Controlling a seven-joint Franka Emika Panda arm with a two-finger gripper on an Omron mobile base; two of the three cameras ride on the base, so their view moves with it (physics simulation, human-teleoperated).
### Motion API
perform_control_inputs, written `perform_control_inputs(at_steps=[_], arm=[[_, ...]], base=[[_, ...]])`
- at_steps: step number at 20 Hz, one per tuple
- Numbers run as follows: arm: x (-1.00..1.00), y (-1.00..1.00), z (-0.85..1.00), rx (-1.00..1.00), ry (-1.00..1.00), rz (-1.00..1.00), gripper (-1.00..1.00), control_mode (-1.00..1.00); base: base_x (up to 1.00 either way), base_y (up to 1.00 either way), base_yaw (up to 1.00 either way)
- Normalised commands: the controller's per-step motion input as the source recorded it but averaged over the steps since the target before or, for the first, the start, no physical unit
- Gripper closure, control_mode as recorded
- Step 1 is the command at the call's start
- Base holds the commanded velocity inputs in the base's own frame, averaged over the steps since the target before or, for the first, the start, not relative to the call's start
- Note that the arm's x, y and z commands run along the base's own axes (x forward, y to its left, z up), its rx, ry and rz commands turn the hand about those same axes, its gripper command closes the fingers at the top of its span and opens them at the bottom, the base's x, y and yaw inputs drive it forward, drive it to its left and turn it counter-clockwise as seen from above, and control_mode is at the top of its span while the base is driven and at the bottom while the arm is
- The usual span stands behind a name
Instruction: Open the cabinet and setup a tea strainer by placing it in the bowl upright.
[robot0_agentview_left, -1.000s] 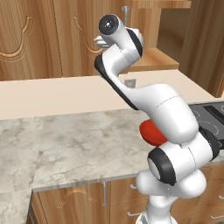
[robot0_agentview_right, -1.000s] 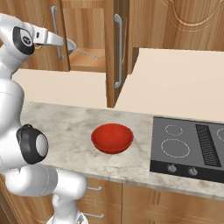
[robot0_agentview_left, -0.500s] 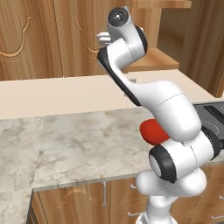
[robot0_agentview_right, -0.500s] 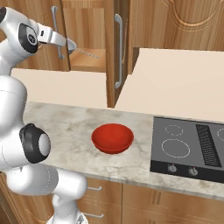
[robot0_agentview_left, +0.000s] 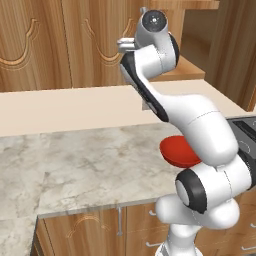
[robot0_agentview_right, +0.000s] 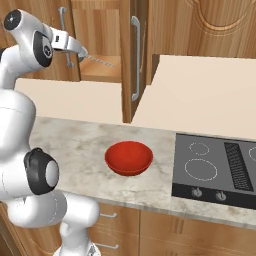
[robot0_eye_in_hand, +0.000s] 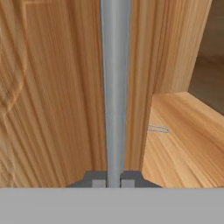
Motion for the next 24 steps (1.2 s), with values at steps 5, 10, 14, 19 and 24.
perform_control_inputs(at_steps=[5,10,14,19,24], arm=[[-0.01,0.01,0.02,0.00,0.07,-0.03,1.00,-1.00],[-0.68,0.54,0.15,0.00,0.01,-0.11,1.00,-1.00],[-0.91,0.73,0.15,-0.03,0.00,-0.08,1.00,-1.00],[-0.60,0.46,0.05,-0.03,0.00,-0.03,1.00,-1.00],[-0.06,-0.07,0.00,0.00,0.00,0.00,1.00,-1.00]], base=[[0.00,0.00,0.00],[0.00,0.00,0.00],[0.00,0.00,0.00],[0.00,0.00,0.00],[0.00,0.00,0.00]])
